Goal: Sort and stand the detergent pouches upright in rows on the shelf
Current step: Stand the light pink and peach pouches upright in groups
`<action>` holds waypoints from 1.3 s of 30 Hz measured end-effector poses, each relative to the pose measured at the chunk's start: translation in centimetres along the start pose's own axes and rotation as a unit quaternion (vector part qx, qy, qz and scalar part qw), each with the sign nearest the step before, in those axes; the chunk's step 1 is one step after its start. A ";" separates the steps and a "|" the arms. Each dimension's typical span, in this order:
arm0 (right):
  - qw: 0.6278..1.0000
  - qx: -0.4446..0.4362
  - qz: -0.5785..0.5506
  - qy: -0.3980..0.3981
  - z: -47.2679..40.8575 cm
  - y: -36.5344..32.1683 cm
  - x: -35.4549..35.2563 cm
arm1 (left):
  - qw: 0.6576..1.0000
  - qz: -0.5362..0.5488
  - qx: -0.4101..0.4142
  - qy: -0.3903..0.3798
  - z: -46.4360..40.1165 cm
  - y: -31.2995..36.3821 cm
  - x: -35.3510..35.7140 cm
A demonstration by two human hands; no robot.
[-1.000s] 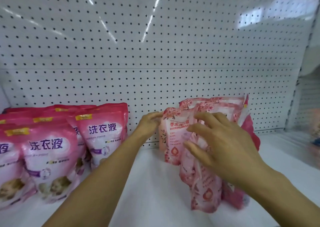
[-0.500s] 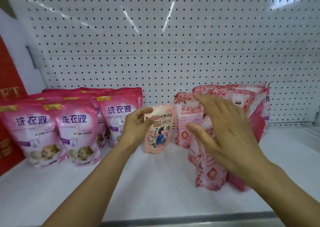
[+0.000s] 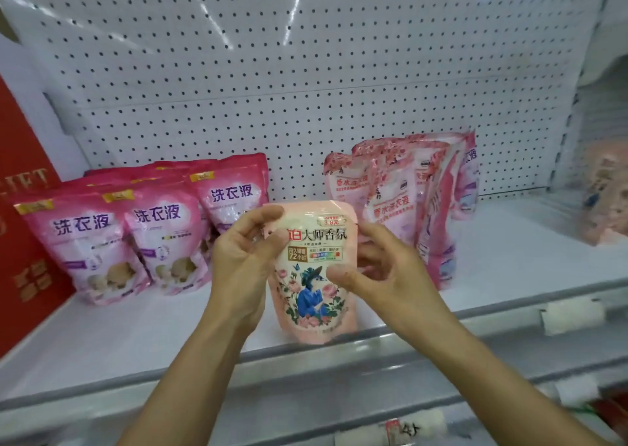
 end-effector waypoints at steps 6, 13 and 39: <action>0.995 0.055 -0.040 0.069 3.9 1.7 -5.0 | 0.997 -0.012 -0.009 -0.076 3.8 -3.1 5.2; 0.978 0.075 -0.026 0.194 6.9 3.9 -16.2 | 0.971 -0.203 -0.058 -0.109 3.6 -8.8 10.1; 0.926 0.017 0.211 0.313 -0.8 13.9 -43.8 | 0.982 -0.183 -0.046 -0.002 -1.1 -19.7 22.4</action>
Point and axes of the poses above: each hand's wrist, its own z-axis away from the middle knuckle, its own x-axis out of the palm, y = z × x, the point moved 9 cm from there along -z, towards the middle knuckle
